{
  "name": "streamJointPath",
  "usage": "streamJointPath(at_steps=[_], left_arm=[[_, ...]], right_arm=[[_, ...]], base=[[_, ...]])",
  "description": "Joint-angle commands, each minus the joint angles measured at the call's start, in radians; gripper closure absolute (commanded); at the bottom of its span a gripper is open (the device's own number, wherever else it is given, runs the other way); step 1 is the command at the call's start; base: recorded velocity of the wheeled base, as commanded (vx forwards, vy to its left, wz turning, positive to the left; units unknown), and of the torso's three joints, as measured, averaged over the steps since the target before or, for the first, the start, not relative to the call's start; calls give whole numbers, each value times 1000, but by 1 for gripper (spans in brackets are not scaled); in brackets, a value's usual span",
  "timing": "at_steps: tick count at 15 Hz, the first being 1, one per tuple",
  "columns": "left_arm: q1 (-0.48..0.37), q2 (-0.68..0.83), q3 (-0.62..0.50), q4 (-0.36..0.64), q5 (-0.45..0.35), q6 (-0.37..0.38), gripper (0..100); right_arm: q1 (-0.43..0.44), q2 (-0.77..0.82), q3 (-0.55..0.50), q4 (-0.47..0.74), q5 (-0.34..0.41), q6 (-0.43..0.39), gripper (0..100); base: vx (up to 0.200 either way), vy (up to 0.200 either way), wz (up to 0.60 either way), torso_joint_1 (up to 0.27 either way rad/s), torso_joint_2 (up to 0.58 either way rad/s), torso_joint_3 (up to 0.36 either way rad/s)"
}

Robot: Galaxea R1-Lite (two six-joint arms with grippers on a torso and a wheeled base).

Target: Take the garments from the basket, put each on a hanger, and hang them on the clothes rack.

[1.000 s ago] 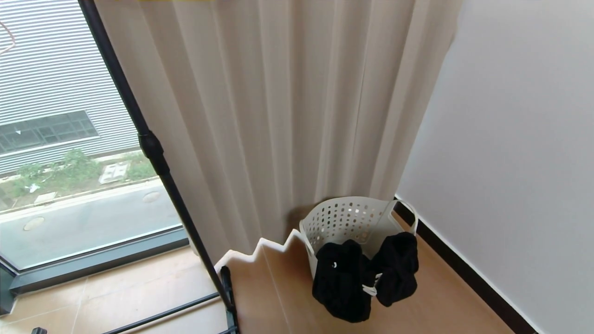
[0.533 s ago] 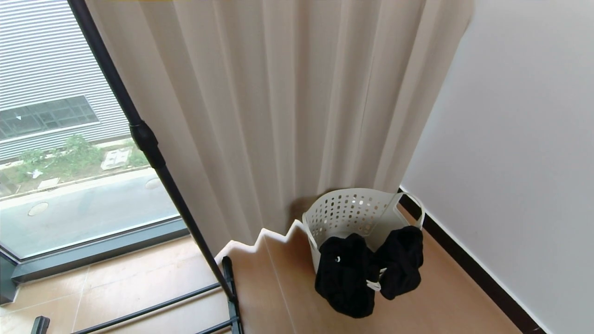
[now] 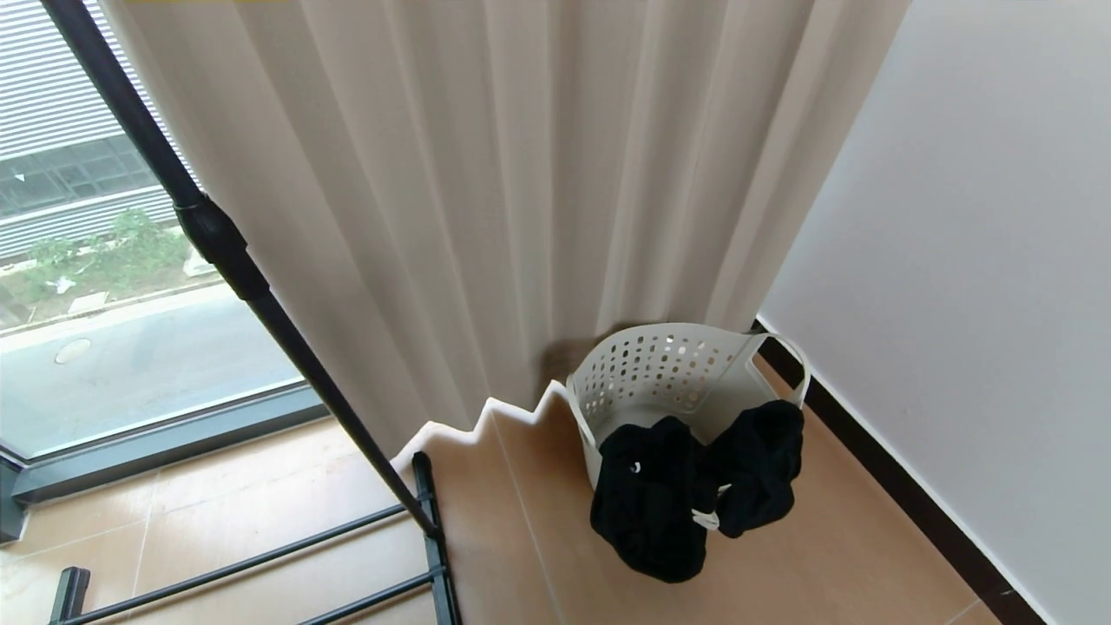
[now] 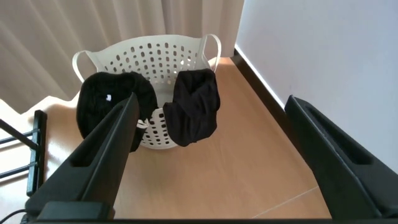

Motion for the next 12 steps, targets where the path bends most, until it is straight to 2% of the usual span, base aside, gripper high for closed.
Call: streamJointPath(at_steps=[1, 12], left_arm=[[0, 1, 0, 0, 0, 0, 0], [0, 1, 0, 1, -1, 0, 0]], right_arm=[[1, 1, 0, -1, 0, 0, 0], [25, 56, 0, 0, 0, 3, 0]], base=[[0, 0, 0, 2, 2, -188], [0, 0, 0, 2, 4, -196]])
